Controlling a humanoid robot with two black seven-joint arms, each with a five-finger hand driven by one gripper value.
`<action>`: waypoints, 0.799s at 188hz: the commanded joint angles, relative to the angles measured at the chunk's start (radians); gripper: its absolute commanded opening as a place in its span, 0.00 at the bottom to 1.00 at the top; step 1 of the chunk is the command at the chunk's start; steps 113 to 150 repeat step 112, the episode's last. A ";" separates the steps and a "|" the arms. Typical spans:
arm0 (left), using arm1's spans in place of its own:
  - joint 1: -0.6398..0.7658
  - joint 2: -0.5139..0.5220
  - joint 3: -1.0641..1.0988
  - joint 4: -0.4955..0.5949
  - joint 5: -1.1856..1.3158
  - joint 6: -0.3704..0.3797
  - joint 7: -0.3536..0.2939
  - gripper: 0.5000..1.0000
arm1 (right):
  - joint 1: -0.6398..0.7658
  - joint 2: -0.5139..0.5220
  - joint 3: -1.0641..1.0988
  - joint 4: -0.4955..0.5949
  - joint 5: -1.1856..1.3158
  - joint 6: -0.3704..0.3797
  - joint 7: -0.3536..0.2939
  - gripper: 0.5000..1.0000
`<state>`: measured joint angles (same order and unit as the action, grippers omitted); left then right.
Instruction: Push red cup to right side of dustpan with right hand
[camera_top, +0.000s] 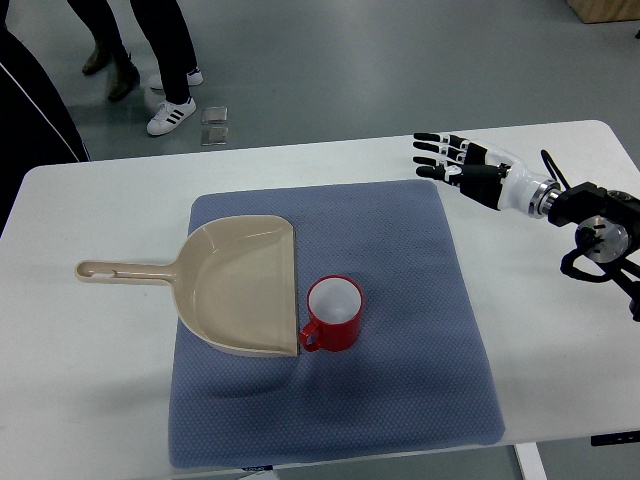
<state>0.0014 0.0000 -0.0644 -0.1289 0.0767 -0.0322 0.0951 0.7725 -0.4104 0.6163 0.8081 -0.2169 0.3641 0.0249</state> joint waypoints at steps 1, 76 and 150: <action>0.000 0.000 0.000 0.000 0.000 0.000 0.000 1.00 | 0.028 0.002 0.002 -0.001 0.119 -0.051 -0.114 0.87; 0.000 0.000 0.000 0.000 0.000 0.000 0.000 1.00 | 0.030 0.021 -0.003 0.000 0.317 -0.123 -0.128 0.87; 0.000 0.000 0.000 0.000 0.000 0.000 0.000 1.00 | 0.018 0.019 0.000 0.002 0.317 -0.082 -0.126 0.87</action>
